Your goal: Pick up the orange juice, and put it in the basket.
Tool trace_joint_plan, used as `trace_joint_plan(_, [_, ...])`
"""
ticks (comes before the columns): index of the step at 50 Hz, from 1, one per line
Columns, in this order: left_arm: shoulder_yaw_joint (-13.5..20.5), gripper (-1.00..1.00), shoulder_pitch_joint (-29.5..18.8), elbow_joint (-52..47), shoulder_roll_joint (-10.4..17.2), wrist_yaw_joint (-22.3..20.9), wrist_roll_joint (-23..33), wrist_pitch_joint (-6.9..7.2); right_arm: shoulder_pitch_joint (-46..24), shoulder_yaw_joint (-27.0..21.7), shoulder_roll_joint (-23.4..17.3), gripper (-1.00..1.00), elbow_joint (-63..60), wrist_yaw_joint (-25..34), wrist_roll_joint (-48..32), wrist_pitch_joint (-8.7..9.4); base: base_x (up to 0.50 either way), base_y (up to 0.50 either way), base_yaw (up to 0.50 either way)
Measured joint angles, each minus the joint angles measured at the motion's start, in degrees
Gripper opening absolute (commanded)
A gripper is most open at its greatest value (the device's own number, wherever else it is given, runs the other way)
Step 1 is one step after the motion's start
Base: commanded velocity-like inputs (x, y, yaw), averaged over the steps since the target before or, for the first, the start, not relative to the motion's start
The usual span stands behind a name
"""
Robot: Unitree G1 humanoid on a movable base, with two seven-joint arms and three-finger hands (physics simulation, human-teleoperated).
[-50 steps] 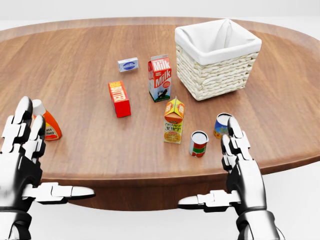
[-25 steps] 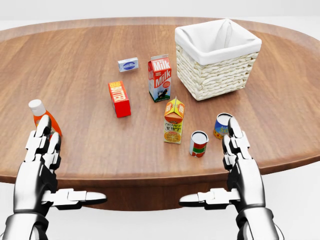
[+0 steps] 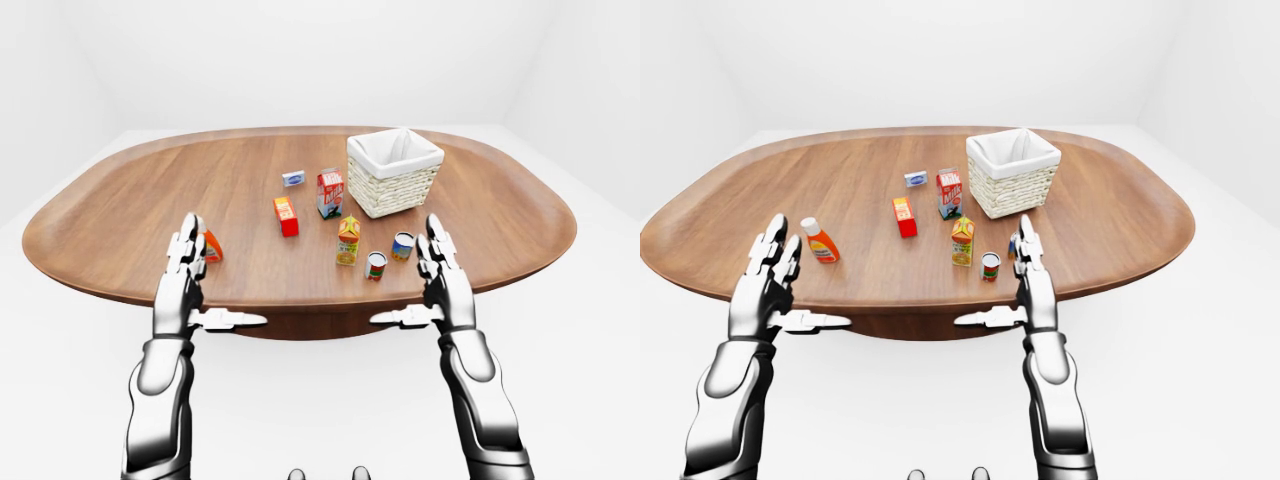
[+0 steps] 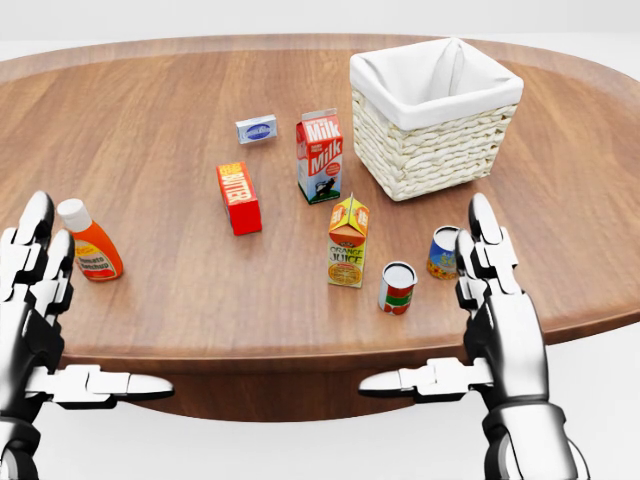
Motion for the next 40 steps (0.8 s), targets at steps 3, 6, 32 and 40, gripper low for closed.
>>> trace_joint_plan(3, [0.8, 1.0, -0.1, -0.7, 0.3, -0.7, 0.1, 0.0, 0.1, 0.1, 0.0, 1.0, -1.7, 0.1, -0.3, 0.0, 0.0, 0.0, 0.0])
trace_joint_plan(6, [1.6, 1.0, -0.2, -1.3, 0.7, -1.3, 0.2, 0.0, 0.0, -0.1, 0.0, 1.0, -3.2, 0.1, -0.5, 0.0, 0.0, 0.0, 0.0])
trace_joint_plan(32, [8.6, 1.0, -1.8, -2.9, 3.8, -3.6, -2.4, 0.0, -0.2, -1.0, -0.3, 1.0, -12.3, 0.4, -1.4, 0.0, 0.0, 0.0, 0.0])
trace_joint_plan(40, [9.3, 1.0, -1.8, -2.4, 4.2, -3.5, -3.1, 0.0, -0.2, -0.9, -0.3, 1.0, -13.5, 0.6, -1.9, 0.0, 0.22, -0.39, 0.0])
